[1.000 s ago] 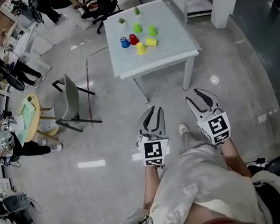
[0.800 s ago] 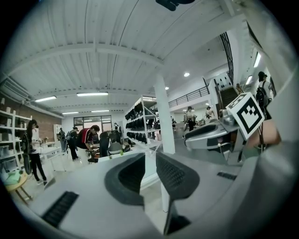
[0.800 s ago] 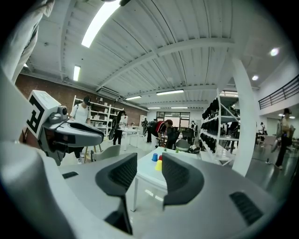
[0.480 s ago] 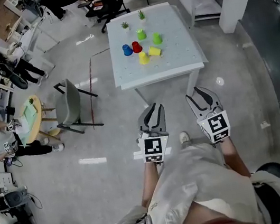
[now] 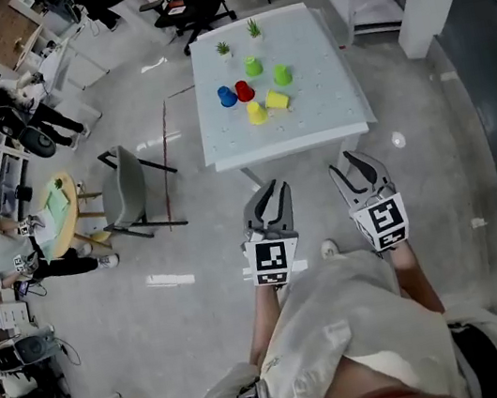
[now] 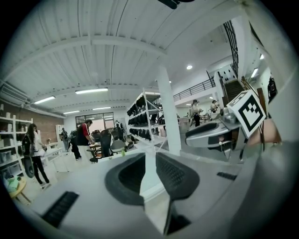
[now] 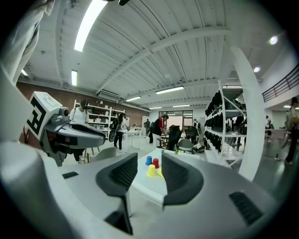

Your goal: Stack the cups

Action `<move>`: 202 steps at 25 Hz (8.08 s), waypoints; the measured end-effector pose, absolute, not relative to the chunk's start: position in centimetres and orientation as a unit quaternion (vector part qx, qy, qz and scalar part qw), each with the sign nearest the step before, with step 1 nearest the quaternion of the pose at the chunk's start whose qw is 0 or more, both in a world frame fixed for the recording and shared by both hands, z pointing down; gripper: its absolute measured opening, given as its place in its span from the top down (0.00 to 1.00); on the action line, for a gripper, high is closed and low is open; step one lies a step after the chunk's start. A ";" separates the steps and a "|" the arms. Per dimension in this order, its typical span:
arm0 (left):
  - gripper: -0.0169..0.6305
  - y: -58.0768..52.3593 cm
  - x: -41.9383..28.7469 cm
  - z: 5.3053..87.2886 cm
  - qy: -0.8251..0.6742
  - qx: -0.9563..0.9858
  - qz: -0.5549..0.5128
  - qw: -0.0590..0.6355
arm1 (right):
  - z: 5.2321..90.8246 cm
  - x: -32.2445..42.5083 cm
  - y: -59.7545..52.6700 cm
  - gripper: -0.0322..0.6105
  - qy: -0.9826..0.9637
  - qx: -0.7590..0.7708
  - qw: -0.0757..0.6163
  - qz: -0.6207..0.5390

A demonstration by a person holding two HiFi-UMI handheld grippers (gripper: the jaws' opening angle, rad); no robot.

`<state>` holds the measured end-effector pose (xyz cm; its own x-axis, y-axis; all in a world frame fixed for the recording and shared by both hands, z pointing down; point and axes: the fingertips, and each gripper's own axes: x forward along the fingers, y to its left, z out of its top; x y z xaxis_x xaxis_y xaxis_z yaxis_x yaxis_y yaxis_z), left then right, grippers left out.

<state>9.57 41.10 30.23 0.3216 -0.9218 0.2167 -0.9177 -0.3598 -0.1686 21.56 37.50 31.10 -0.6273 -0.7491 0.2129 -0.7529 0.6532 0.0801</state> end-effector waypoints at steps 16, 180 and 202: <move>0.86 35.0 8.5 31.1 0.582 -0.800 -0.145 -0.006 | 31.7 19.7 31.1 0.71 -0.914 0.388 0.123 0.012; 0.87 -5.1 0.7 53.6 0.457 -0.838 -0.251 -0.163 | 60.1 7.5 -8.3 0.63 -0.869 0.315 0.359 0.127; 0.87 -4.1 -2.0 53.9 0.486 -0.820 -0.247 -0.177 | 60.0 3.5 -6.9 0.63 -0.889 0.251 0.368 0.107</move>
